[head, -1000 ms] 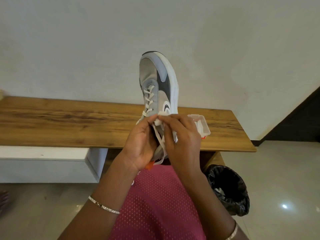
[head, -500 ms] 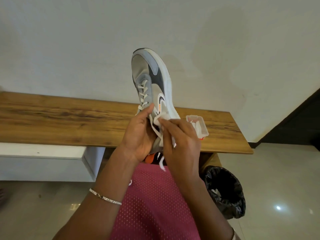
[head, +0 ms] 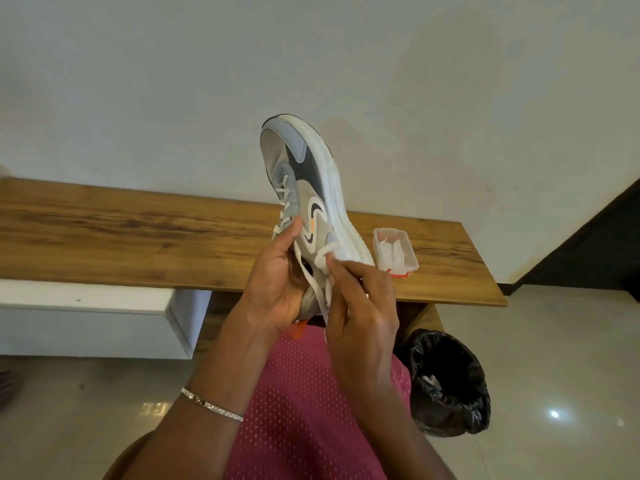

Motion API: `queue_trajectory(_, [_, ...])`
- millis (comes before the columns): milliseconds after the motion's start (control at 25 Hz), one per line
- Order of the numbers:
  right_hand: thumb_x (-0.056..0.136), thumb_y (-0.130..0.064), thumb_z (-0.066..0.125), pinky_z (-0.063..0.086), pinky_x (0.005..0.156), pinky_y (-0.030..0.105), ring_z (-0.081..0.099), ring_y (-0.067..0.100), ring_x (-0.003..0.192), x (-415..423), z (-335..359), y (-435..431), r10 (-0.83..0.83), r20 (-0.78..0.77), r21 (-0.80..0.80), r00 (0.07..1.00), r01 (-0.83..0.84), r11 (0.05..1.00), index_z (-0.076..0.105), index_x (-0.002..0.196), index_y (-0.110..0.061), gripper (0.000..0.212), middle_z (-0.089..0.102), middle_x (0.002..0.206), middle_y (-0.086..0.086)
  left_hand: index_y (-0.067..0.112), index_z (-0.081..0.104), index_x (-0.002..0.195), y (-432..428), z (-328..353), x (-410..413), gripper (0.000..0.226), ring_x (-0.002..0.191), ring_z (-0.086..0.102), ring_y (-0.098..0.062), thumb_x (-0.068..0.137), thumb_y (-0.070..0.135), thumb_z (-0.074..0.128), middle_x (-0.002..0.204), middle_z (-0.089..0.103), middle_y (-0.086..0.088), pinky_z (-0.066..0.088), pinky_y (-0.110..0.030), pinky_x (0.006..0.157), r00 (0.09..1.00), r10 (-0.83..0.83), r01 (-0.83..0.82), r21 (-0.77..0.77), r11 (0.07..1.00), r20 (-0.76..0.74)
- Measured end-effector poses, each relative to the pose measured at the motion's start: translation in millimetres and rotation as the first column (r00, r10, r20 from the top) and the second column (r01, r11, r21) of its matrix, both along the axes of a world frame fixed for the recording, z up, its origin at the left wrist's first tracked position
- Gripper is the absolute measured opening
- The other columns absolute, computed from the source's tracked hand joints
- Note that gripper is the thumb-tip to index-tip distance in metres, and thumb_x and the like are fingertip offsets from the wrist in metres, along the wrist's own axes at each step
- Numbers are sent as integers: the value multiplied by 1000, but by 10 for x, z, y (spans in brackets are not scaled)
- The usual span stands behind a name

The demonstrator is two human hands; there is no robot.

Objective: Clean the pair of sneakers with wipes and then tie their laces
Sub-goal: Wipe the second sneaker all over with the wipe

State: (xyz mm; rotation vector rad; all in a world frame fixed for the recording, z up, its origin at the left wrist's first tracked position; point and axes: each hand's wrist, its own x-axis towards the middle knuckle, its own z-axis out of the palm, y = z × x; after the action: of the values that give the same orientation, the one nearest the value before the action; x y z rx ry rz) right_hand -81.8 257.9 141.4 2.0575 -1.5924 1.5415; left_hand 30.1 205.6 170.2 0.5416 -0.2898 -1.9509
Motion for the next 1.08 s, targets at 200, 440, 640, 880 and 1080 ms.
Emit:
queue_trajectory(200, [95, -7, 62, 51, 73, 28, 60, 19, 92, -89, 302, -472, -37, 81, 28, 996, 35, 999, 72, 113, -5, 21, 66, 102, 8, 5, 71, 115, 80, 35, -77, 41, 92, 73, -30, 93, 37, 57, 104, 73, -18, 59, -44, 86, 1000, -5, 4, -38, 999, -22])
queue_trajectory(440, [95, -9, 62, 50, 77, 26, 61, 18, 92, -177, 356, -554, 21, 20, 3, 1000, -21, 1000, 70, 106, -8, 13, 67, 100, 4, 5, 67, 125, 95, 20, -85, 45, 104, 69, -32, 92, 35, 59, 113, 71, -18, 54, -46, 97, 999, 6, -8, -53, 999, -37])
queue_trajectory(640, [88, -3, 71, 44, 81, 14, 55, 6, 95, -356, 33, -125, -62, -35, 36, 997, 63, 997, 73, 105, -7, 18, 69, 98, 3, 7, 60, 135, 41, -68, -62, 56, 122, 60, -38, 88, 38, 66, 130, 63, -23, 43, -57, 108, 999, 47, -47, 0, 999, 21])
queue_trajectory(880, [91, -10, 68, 47, 74, 23, 56, 10, 93, -355, 169, -293, -34, -7, 16, 999, 34, 999, 73, 103, -11, 13, 69, 96, 1, 5, 60, 134, 69, -48, -77, 54, 118, 63, -39, 90, 36, 64, 128, 64, -25, 44, -57, 107, 997, 29, -27, -24, 999, 76])
queue_trajectory(1080, [96, -13, 63, 48, 71, 26, 59, 17, 91, -287, 482, -671, -10, 23, -42, 1000, 11, 999, 69, 111, -13, 17, 67, 98, 2, 5, 74, 114, 177, 23, -145, 37, 95, 73, -32, 95, 32, 57, 107, 73, -20, 59, -46, 88, 998, 2, 2, -70, 998, 57])
